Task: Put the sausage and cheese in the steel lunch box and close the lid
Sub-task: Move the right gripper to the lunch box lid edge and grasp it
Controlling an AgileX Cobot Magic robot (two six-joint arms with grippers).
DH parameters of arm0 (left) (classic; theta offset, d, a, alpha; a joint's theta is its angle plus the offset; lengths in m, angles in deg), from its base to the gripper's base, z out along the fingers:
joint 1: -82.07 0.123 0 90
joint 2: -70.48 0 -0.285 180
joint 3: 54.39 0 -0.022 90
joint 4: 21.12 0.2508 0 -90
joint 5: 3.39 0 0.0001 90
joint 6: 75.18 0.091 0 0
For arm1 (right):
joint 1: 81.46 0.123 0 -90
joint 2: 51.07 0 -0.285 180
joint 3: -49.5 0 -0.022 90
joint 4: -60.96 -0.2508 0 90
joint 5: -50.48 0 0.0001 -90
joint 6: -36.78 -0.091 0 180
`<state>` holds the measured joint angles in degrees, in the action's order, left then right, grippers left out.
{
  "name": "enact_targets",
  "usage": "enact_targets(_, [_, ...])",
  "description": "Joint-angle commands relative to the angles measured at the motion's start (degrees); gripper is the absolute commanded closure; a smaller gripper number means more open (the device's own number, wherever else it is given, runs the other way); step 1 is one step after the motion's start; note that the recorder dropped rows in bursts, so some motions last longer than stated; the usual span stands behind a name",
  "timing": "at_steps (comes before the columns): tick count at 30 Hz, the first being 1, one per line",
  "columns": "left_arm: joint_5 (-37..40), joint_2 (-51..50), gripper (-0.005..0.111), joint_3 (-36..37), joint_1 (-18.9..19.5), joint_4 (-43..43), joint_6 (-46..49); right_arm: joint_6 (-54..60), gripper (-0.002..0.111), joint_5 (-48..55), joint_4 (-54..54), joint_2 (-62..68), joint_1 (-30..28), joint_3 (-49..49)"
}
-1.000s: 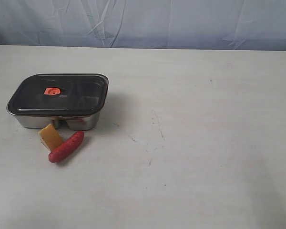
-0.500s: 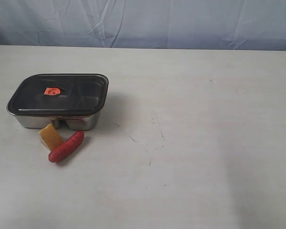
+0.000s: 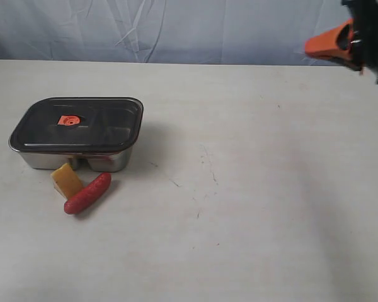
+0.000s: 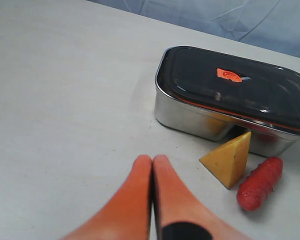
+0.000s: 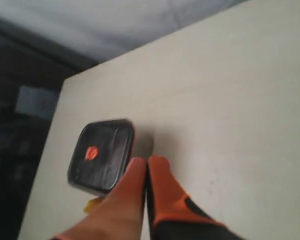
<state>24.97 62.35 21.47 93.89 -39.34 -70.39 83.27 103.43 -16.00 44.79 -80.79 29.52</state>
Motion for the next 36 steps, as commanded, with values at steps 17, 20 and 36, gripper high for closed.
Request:
enact_targets(17, [-0.54,0.35,0.107,0.28,-0.52,-0.1,0.08,7.47,0.057,9.55,-18.78,45.54,25.23,30.98])
enact_targets(20, [-0.54,0.35,0.107,0.28,-1.8,-0.1,0.08,5.06,0.057,6.42,-16.57,46.83,25.49,33.6])
enact_targets(36, [-0.54,0.35,0.107,0.28,-2.39,-0.1,0.08,-0.18,0.057,4.07,-10.29,48.61,28.27,34.14])
